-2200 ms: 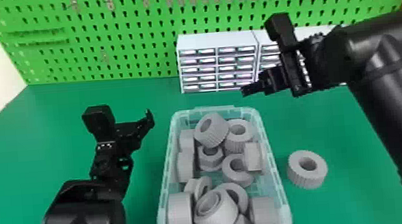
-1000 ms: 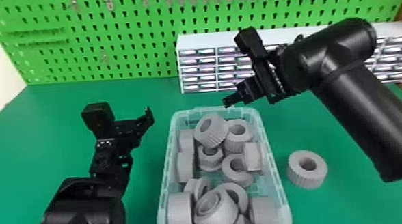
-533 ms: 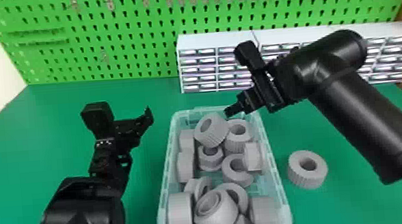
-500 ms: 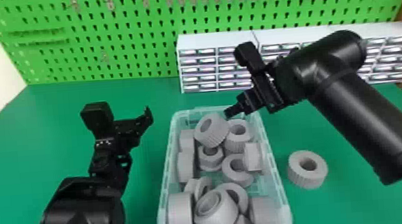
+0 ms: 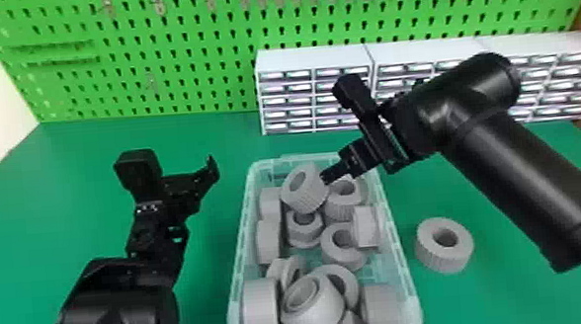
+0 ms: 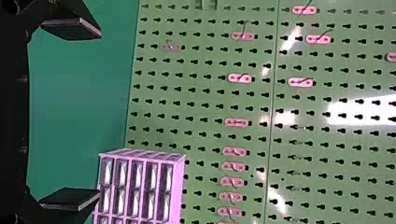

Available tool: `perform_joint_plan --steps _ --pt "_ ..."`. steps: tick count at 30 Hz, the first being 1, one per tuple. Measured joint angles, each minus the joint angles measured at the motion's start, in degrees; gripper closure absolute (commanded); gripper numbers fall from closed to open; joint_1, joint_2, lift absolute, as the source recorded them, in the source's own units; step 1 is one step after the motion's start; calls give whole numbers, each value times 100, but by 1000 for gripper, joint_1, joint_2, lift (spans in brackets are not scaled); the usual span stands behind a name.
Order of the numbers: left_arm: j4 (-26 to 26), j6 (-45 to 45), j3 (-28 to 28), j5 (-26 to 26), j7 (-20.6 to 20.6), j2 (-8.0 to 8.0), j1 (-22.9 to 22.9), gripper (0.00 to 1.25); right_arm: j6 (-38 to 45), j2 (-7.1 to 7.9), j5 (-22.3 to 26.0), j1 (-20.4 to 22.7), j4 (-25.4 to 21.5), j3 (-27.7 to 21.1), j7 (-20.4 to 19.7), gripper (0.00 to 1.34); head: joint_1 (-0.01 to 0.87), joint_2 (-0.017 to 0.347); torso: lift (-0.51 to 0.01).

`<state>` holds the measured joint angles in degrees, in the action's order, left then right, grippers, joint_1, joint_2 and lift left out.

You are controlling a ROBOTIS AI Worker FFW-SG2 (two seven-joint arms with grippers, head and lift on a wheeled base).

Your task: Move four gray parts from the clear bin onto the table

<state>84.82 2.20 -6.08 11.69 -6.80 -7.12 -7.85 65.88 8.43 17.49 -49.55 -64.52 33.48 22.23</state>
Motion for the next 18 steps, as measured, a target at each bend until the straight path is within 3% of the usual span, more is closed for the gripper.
perform_joint_plan --steps 18 --pt "0 -2 14 5 2 0 -26 93 110 68 -160 30 41 371 260 473 693 72 -52"
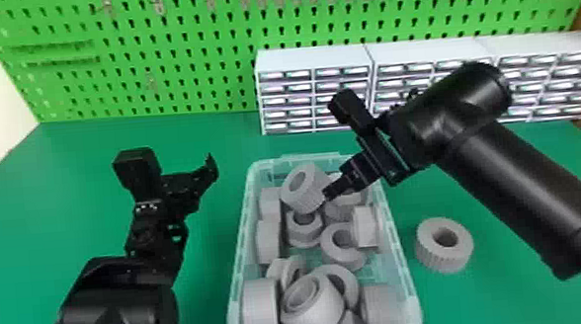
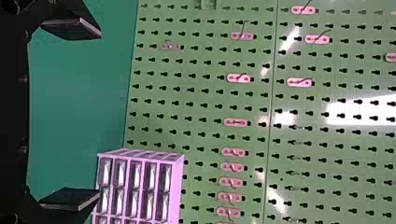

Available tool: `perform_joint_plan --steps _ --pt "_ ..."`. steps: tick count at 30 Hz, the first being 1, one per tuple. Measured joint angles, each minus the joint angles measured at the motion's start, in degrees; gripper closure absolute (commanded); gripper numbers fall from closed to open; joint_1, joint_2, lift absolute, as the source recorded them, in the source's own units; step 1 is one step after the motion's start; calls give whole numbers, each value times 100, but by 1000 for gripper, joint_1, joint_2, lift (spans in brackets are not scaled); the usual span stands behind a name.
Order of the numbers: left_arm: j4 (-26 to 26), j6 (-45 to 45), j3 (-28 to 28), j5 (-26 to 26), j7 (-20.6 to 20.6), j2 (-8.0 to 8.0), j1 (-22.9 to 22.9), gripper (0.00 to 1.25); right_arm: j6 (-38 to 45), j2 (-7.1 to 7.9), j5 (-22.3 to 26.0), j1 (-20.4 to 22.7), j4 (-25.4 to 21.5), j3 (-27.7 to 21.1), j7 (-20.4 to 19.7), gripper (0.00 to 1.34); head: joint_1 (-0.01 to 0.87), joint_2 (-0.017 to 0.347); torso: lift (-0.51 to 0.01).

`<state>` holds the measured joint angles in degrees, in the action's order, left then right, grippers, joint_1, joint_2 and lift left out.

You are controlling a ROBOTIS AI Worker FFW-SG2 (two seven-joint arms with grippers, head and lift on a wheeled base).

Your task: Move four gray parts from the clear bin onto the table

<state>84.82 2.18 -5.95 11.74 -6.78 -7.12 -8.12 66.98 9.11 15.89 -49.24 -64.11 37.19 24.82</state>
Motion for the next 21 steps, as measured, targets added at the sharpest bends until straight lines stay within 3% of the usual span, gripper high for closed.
perform_joint_plan --steps 21 --pt "-1 -7 -23 13 -6 7 -67 93 -213 63 -95 11 216 289 175 361 693 72 -52"
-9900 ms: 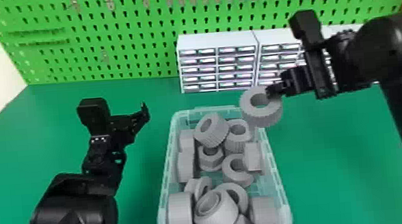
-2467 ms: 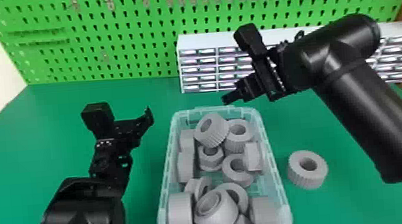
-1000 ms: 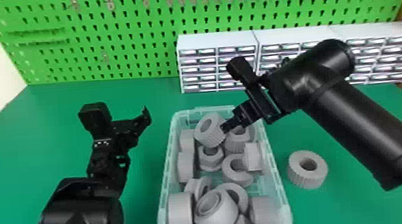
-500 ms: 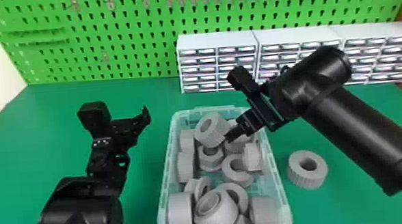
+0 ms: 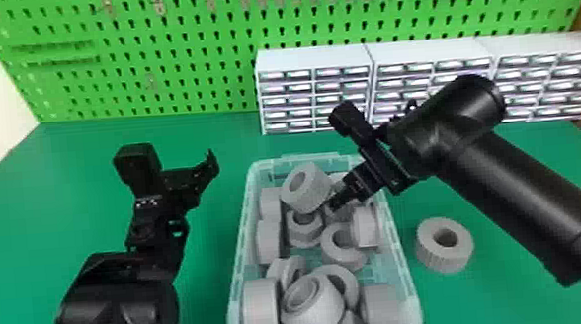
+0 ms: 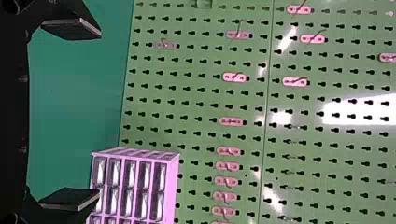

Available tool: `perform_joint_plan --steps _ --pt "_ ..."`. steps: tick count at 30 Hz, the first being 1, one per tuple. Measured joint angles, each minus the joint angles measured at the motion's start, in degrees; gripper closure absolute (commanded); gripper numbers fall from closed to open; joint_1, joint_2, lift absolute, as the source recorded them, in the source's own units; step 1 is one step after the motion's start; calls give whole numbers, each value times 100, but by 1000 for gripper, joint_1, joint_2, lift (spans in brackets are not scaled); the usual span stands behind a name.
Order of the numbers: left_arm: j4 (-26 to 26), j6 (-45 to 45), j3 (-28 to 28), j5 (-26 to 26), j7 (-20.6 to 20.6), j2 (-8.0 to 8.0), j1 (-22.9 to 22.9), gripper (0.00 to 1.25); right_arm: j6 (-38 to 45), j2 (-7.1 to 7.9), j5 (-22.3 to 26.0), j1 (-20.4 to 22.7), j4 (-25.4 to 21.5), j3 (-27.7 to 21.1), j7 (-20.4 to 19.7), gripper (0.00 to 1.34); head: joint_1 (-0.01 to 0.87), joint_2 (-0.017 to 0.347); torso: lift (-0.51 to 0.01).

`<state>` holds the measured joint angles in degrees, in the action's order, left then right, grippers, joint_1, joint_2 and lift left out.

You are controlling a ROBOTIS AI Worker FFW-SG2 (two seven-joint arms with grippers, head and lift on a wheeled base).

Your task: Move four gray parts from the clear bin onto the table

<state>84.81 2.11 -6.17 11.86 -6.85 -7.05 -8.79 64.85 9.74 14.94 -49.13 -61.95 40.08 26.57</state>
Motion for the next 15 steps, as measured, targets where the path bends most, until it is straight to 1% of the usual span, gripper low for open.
perform_joint_plan --steps 8,12,15 --pt "-20 0 -22 -4 0 1 -20 93 -267 18 -246 0 48 72 282 334 693 72 -52" --pt "-26 0 -26 -4 0 1 -31 93 -528 19 -457 0 77 171 552 309 693 72 -52" --pt "-32 0 -30 -5 0 1 -34 93 -674 19 -594 -3 85 250 647 308 693 72 -52"
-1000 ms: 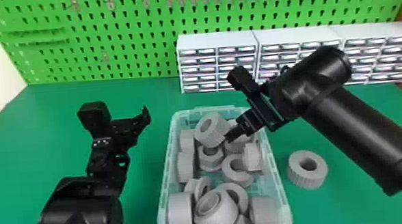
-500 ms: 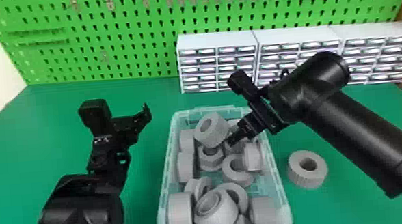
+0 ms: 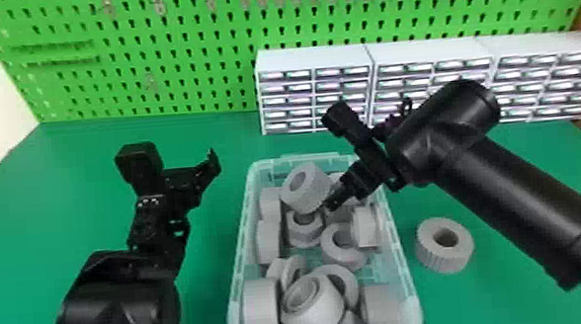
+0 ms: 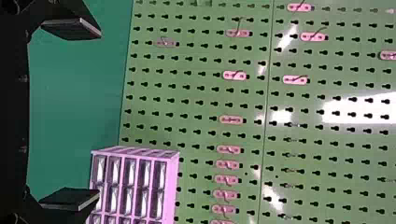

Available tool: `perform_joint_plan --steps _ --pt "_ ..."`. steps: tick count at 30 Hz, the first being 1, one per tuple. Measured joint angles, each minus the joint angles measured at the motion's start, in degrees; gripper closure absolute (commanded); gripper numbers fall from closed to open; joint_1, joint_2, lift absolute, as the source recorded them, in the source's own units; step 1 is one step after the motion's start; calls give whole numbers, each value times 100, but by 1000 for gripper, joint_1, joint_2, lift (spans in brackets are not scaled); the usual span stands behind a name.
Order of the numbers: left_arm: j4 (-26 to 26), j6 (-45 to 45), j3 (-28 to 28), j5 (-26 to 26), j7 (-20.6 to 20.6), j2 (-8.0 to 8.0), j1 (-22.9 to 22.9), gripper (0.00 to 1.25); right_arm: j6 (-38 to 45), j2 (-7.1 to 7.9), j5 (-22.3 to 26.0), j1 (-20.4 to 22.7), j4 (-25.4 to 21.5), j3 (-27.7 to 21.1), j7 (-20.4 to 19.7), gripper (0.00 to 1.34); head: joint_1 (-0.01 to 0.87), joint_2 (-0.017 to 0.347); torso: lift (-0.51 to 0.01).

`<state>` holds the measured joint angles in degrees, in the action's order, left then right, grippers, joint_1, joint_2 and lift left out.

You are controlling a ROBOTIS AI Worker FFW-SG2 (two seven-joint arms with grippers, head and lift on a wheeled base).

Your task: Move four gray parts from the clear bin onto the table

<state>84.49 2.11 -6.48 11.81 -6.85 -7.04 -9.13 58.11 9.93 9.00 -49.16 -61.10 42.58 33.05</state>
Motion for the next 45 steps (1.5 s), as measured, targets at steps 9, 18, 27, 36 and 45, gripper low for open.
perform_joint_plan --steps 9,18,27,36,45 --pt "-3 -11 11 1 2 0 -8 93 -159 0 -53 35 100 85 57 309 693 72 -52" --pt "-44 -36 -29 11 1 0 -34 93 -289 13 -53 95 258 97 129 331 693 72 -52" --pt "-56 -70 -27 27 0 1 -38 93 -237 32 -53 133 310 109 150 556 693 72 -52" --pt "-56 -79 -36 32 1 1 -39 93 -82 31 39 128 328 75 145 843 693 72 -52" --pt "-58 -96 -20 41 0 1 -23 93 141 26 147 121 327 5 140 955 693 72 -52"
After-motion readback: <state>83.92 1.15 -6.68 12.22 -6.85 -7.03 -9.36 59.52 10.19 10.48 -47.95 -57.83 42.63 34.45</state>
